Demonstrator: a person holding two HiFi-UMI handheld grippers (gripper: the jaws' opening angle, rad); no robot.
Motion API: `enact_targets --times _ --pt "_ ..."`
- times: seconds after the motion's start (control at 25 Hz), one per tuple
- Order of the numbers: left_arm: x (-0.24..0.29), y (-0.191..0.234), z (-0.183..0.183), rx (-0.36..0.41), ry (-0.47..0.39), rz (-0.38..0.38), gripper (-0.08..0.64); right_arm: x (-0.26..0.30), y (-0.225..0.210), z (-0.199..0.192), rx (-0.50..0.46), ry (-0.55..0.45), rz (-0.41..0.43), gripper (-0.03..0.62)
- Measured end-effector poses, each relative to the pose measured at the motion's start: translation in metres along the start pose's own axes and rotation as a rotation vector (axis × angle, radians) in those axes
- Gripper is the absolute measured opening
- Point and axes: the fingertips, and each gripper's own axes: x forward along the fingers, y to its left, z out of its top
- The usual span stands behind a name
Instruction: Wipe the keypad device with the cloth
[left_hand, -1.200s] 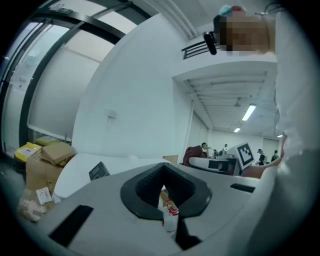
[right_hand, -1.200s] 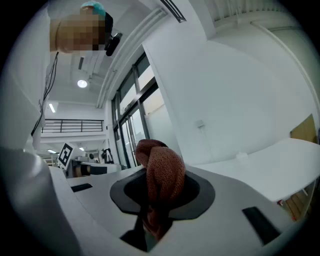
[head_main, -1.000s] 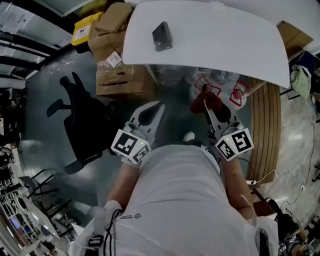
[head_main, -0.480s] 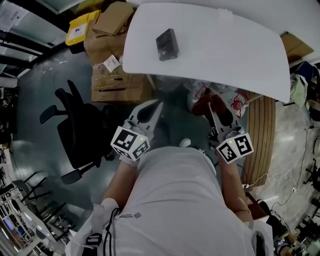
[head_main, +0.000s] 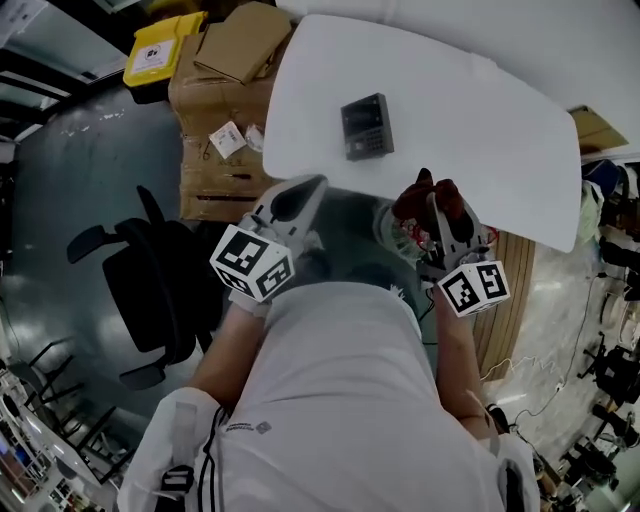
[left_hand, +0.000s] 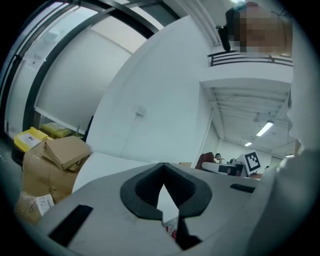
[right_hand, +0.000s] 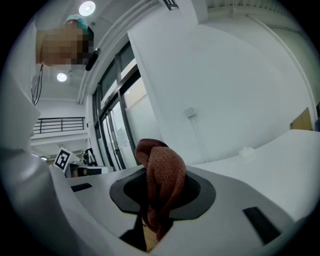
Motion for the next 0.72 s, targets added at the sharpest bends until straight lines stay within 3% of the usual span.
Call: enact_targets --times 0.24,0.4,0.72 --pt "0.018 0.027 0.003 0.037 0.043 0.017 0.012 0.046 -0.004 0.006 -0.037 0.028 0.026 0.101" --pt "0.029 0.038 -0.004 0.011 0.061 0.035 0.012 0.072 -0.012 0.010 -0.067 0.072 0.061 0.101" --pt "0.065 0.040 -0.015 -0.025 0.087 0.084 0.012 0.113 -0.029 0.016 -0.112 0.183 0.208 0.101"
